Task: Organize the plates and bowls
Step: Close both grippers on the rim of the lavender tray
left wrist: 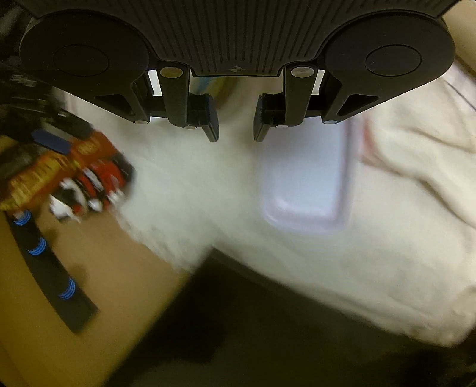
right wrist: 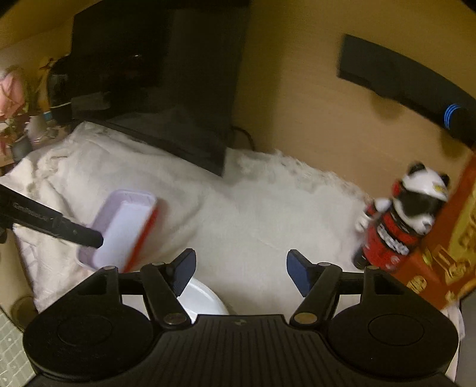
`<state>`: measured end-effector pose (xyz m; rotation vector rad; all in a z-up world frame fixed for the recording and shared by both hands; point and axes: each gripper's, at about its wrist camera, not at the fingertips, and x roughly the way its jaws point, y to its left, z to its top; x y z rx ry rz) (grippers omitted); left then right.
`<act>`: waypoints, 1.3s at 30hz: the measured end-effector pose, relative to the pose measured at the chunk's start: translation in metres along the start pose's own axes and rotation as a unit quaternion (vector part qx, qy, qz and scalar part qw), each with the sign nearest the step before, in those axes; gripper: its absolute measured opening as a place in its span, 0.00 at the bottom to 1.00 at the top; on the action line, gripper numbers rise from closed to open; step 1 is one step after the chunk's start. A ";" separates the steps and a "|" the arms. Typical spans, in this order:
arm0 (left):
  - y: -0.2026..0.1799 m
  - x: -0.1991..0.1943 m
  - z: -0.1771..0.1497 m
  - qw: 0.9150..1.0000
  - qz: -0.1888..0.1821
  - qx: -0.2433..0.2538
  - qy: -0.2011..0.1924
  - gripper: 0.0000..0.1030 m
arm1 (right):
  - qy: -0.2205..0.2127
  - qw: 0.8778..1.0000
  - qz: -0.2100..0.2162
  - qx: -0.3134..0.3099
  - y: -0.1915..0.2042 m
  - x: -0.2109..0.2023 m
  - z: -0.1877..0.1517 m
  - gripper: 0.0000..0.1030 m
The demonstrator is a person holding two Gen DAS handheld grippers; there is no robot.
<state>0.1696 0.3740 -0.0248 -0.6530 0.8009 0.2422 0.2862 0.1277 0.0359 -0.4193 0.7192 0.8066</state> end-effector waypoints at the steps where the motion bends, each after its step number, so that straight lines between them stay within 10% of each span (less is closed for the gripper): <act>1: 0.007 -0.003 0.003 1.000 0.017 0.002 -0.014 0.28 | 0.012 1.000 0.008 -0.002 0.006 0.004 0.009 0.73; 11: 0.076 0.006 0.023 0.996 0.077 -0.025 -0.038 0.28 | 0.155 0.984 0.086 0.008 0.071 0.084 0.060 0.75; 27: 0.099 0.070 0.013 0.996 0.085 -0.029 0.015 0.29 | 0.267 0.962 0.022 0.058 0.117 0.194 0.040 0.70; 30: 0.101 0.078 0.011 0.996 0.079 -0.029 0.029 0.29 | 0.273 0.959 0.014 0.071 0.117 0.204 0.034 0.61; 34: 0.106 0.080 0.008 0.996 0.057 -0.041 0.047 0.27 | 0.297 0.948 0.037 0.105 0.117 0.215 0.025 0.25; 39: 0.111 0.060 0.008 0.997 0.021 -0.043 0.060 0.23 | 0.273 0.954 0.062 0.107 0.133 0.192 0.024 0.23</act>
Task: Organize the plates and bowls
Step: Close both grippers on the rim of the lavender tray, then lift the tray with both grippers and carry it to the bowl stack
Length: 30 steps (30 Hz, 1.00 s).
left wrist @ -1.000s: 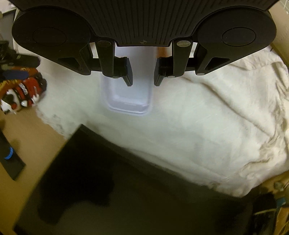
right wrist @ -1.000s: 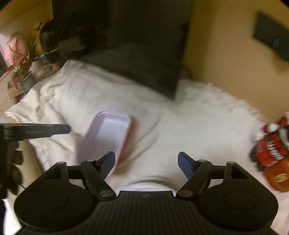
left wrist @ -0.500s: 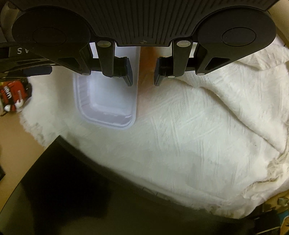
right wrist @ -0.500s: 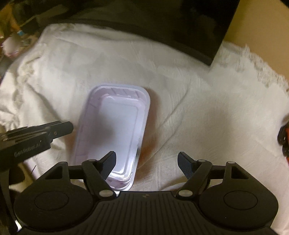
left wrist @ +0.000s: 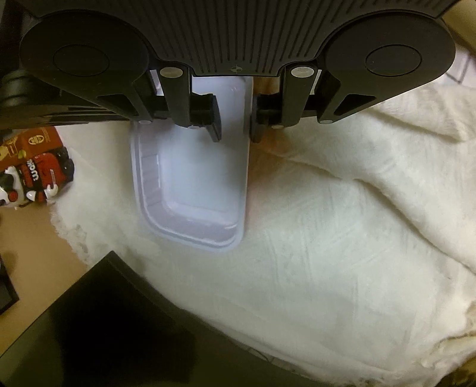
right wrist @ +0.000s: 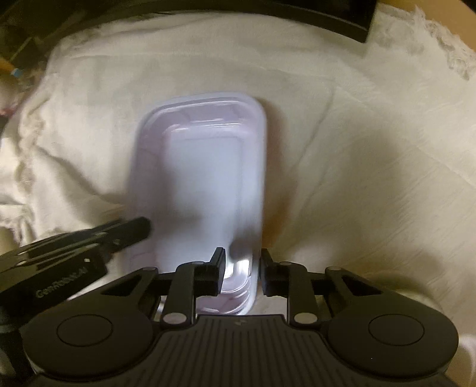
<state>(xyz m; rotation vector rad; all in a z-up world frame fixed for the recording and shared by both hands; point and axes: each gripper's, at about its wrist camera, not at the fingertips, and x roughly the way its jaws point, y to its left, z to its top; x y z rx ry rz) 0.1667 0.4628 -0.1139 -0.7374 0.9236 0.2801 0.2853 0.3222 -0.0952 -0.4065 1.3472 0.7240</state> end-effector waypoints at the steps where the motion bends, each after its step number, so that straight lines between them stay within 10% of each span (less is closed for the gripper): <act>1: 0.004 -0.007 0.000 1.000 0.000 -0.001 -0.003 0.23 | -0.010 1.000 0.003 -0.009 0.006 -0.006 -0.004 0.23; 14: 0.051 -0.056 -0.034 0.999 0.044 -0.011 0.017 0.23 | 0.000 0.990 0.132 -0.049 0.045 -0.017 -0.082 0.23; 30: 0.057 -0.012 -0.034 0.998 0.040 -0.005 0.043 0.26 | -0.042 0.995 0.091 0.019 0.038 0.029 -0.082 0.23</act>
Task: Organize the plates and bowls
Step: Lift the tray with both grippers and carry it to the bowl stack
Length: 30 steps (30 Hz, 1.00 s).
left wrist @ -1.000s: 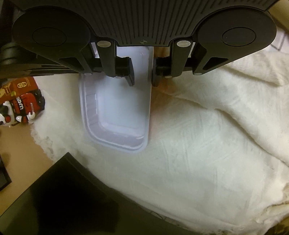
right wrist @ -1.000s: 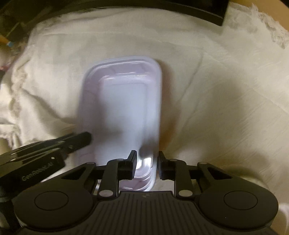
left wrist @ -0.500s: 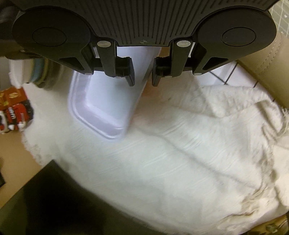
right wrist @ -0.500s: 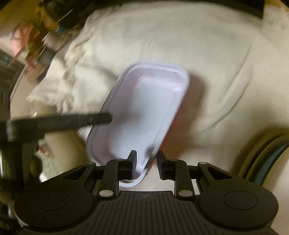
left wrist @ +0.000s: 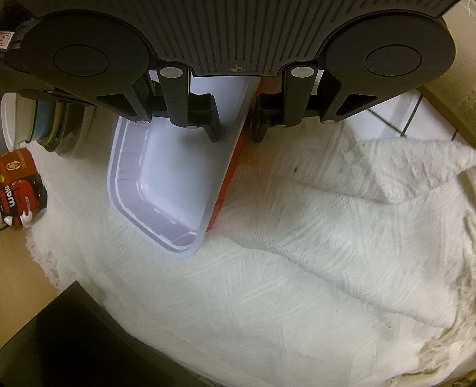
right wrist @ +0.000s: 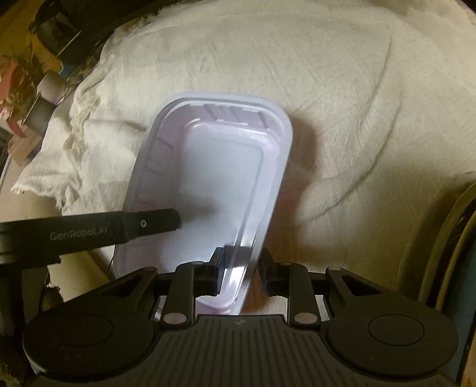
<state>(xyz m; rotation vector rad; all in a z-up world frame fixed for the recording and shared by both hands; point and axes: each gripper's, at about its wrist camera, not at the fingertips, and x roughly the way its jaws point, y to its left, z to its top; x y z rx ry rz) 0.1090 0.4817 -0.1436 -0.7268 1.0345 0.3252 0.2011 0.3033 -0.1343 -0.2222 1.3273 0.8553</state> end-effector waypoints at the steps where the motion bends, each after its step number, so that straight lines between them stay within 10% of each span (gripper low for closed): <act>1: 0.000 0.001 0.002 1.000 0.000 0.000 0.000 0.26 | -0.003 1.000 -0.003 -0.001 0.000 0.001 0.001 0.24; 16: 0.004 -0.002 -0.007 0.998 -0.029 0.019 0.048 0.26 | 0.002 1.000 0.004 -0.020 0.000 -0.020 -0.018 0.24; 30: -0.012 -0.048 -0.002 0.997 -0.068 -0.021 -0.037 0.23 | -0.059 0.997 0.002 -0.049 0.007 -0.052 -0.003 0.26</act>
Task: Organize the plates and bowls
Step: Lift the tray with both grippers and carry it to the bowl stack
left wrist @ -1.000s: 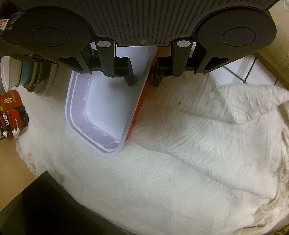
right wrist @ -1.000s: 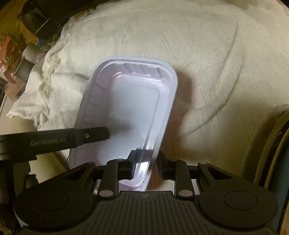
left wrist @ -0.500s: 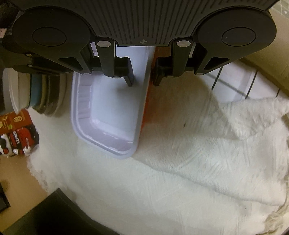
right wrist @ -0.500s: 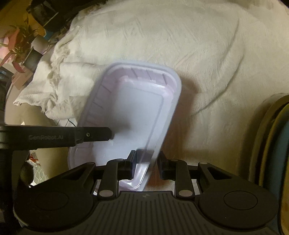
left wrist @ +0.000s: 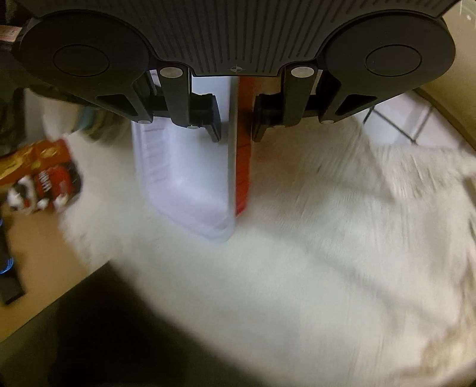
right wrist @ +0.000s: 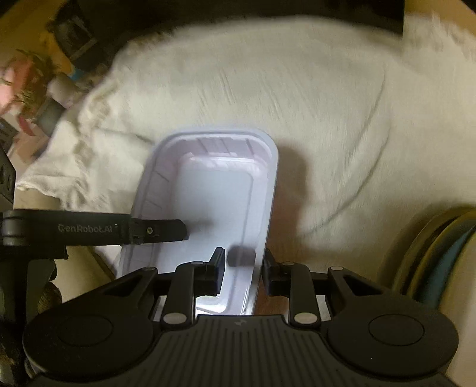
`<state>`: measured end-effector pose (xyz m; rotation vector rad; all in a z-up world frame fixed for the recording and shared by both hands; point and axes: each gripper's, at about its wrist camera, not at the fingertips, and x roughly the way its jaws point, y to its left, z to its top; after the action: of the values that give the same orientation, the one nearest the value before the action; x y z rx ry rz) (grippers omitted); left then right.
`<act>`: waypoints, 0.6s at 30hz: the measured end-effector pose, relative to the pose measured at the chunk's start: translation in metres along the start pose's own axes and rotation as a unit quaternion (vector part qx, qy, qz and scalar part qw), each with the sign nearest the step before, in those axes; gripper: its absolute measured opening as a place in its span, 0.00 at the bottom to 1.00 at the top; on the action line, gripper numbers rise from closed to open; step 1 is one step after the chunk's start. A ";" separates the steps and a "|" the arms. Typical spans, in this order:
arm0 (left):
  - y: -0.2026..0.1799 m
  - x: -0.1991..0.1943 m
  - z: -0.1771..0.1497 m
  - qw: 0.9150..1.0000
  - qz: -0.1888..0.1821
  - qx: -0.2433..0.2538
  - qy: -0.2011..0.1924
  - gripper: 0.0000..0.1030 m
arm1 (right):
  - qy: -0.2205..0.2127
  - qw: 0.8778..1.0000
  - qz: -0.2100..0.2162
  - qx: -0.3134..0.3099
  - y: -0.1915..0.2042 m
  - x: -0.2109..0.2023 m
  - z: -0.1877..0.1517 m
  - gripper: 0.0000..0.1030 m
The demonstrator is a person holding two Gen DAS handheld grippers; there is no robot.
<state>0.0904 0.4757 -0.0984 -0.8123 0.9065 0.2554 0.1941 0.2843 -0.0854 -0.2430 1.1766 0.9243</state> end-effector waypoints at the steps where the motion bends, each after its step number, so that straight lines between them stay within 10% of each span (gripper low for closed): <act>1: -0.008 -0.011 0.002 1.000 -0.002 0.004 -0.014 0.24 | -0.012 1.000 0.014 0.000 -0.001 -0.014 0.002 0.26; 8: -0.125 -0.083 0.010 0.991 -0.036 0.094 -0.089 0.23 | -0.126 0.991 0.047 -0.007 -0.027 -0.137 0.001 0.25; 18: -0.237 -0.036 -0.041 0.980 -0.079 0.181 -0.021 0.26 | -0.184 0.982 -0.046 -0.022 -0.108 -0.235 -0.049 0.25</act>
<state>0.1658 0.2892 0.0380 -0.5340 0.8127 -0.0328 0.2200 0.0717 0.0678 -0.1519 0.7976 0.8711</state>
